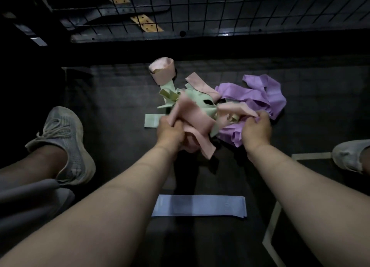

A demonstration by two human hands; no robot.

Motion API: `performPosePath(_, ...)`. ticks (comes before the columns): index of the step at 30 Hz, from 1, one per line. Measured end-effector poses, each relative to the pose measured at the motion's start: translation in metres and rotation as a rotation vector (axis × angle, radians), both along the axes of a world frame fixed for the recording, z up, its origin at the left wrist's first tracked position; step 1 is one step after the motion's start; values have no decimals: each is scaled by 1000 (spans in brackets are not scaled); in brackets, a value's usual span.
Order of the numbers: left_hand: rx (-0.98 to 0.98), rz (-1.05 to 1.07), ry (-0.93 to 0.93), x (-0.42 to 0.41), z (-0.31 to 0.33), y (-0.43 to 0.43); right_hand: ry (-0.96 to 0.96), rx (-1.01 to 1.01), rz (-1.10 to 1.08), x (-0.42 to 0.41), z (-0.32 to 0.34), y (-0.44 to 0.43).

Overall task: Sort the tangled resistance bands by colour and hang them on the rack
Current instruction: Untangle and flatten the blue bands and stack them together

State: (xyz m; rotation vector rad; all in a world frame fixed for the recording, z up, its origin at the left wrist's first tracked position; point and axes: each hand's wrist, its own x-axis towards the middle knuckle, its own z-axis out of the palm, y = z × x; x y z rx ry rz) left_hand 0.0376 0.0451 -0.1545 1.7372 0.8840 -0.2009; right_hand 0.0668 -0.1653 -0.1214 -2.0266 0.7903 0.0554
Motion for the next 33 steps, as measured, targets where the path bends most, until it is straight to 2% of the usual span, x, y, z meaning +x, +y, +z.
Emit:
performPosePath(5, 154, 184, -64, 10, 21, 26, -60, 51, -245, 8, 16, -27)
performPosePath(10, 118, 165, -46, 8, 18, 31, -115, 49, -306, 2, 17, -30)
performPosePath(12, 10, 6, -44, -1, 25, 22, -73, 103, -99, -3, 11, -24)
performPosePath(14, -143, -218, -62, -10, 37, 10, 76, 311, 245, -13, 3, -15)
performPosePath(15, -173, -329, -60, -13, 38, 7, 163, 322, 439, -19, 2, -12)
performPosePath(17, -169, -410, -24, -19, 36, 7, 231, 112, 712, -31, -4, -7)
performPosePath(18, -144, -378, -11, -22, 35, 9, 227, 20, 687, -36, -4, -5)
performPosePath(22, -132, -146, -19, -51, 35, 16, 120, -35, 282, -62, -1, -14)
performPosePath(24, -21, -26, 43, -81, 37, 20, 248, -78, 146, -85, -8, -24)
performPosePath(26, 121, 39, 207, -116, 27, 30, 441, -103, 21, -110, -19, -32)
performPosePath(28, 257, 72, 434, -148, 17, 37, 620, -115, 11, -137, -29, -35)
performPosePath(30, 284, 62, 605, -173, 11, 40, 722, -77, 75, -164, -37, -35)
performPosePath(33, 244, -45, 624, -195, 2, 39, 773, -61, 200, -191, -42, -36)
